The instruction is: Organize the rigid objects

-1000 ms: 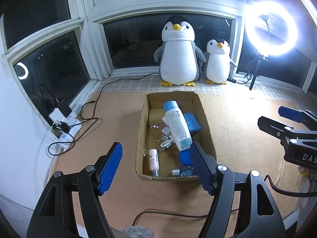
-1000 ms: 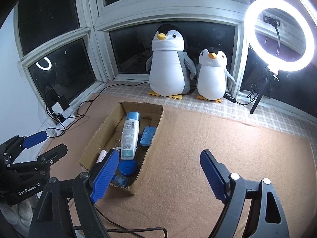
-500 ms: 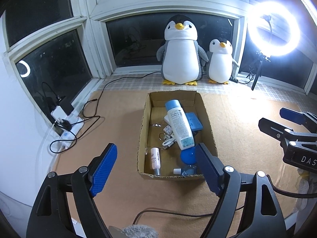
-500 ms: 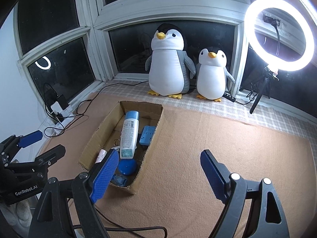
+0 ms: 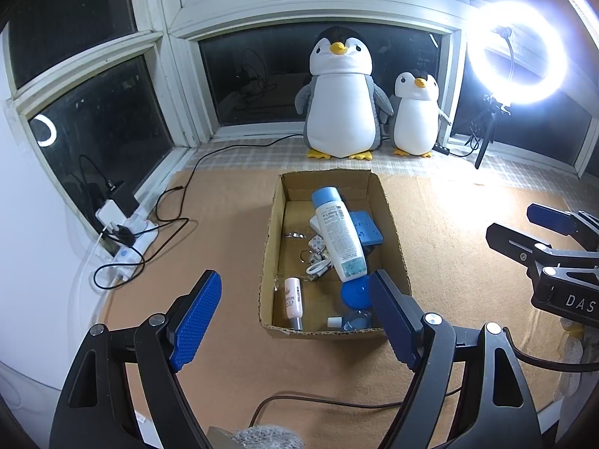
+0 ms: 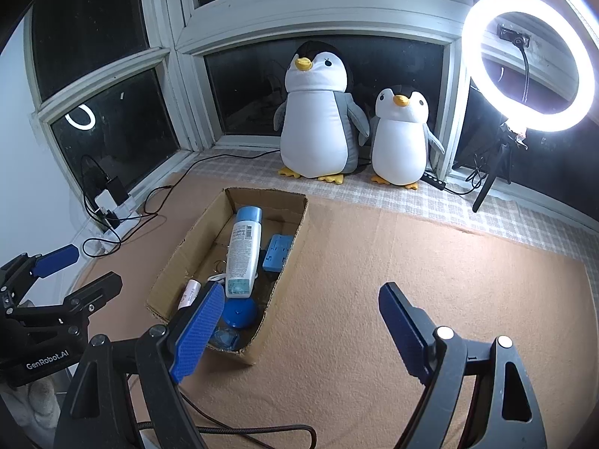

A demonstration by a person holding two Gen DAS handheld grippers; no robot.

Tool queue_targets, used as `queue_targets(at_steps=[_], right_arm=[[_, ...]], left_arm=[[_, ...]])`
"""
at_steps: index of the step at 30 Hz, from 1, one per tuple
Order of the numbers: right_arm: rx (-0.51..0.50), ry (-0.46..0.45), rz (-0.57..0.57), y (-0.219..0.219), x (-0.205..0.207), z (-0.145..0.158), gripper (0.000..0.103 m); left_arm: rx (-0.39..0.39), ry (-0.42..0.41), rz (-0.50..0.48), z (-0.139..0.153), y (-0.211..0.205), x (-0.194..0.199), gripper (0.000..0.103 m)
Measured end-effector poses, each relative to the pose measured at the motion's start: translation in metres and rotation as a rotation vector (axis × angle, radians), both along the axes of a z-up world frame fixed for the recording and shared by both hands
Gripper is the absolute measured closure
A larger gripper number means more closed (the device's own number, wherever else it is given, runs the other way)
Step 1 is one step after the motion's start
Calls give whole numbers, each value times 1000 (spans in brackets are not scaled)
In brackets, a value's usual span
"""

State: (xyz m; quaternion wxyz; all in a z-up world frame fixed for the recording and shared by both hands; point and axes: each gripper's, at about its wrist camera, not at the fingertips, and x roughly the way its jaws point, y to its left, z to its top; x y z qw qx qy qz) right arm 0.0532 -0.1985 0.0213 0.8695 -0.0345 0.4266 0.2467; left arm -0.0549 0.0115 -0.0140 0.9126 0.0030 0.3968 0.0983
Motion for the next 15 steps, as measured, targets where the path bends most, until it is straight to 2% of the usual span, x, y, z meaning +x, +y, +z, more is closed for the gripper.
queue_targets(at_steps=[15], right_arm=[[-3,4,-1,1,0,-1,22]], left_arm=[[-14,8,-10,-2,-1,0,22]])
